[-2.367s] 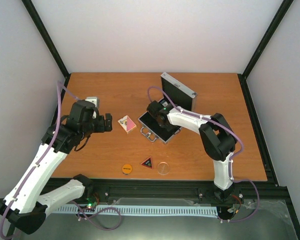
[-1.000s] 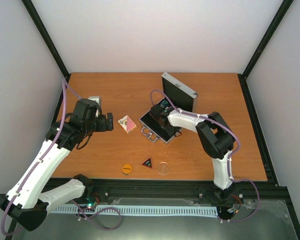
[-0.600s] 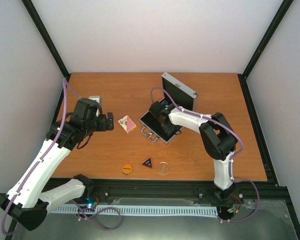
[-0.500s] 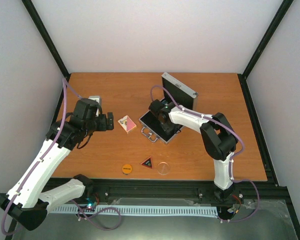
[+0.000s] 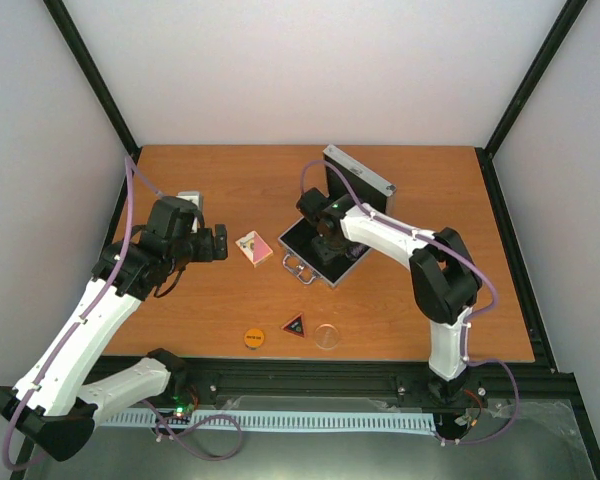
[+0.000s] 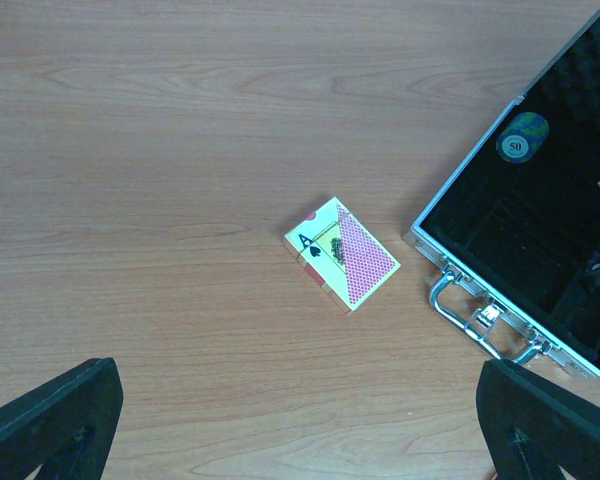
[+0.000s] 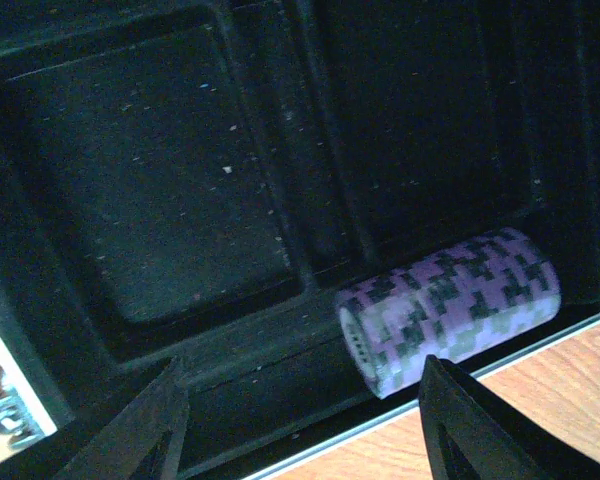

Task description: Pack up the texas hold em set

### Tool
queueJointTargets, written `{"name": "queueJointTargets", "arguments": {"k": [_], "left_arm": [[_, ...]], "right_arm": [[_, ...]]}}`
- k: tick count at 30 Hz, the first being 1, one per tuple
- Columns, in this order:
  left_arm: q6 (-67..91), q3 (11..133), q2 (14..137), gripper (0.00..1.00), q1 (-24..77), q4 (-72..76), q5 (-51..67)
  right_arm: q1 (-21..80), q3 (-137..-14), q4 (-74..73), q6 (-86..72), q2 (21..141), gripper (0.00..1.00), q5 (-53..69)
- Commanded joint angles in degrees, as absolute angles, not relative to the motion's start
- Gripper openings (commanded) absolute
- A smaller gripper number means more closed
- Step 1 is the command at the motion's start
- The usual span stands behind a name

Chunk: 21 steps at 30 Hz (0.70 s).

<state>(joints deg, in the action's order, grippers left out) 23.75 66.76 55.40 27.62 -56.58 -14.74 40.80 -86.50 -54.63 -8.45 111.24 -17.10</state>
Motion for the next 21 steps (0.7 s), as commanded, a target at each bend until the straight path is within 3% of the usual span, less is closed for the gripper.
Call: {"name": "queueJointTargets", "arguments": {"k": [1, 21], "left_arm": [[23.64, 67.98, 55.75, 1.00, 27.22, -55.34, -14.69], [22.87, 68.90, 56.27, 1.00, 27.24, -55.84, -15.40]], "right_arm": [[40.43, -85.08, -54.68, -9.20, 108.81, 0.65, -12.40], [40.36, -84.71, -51.29, -7.57, 116.81, 0.67, -15.61]]}}
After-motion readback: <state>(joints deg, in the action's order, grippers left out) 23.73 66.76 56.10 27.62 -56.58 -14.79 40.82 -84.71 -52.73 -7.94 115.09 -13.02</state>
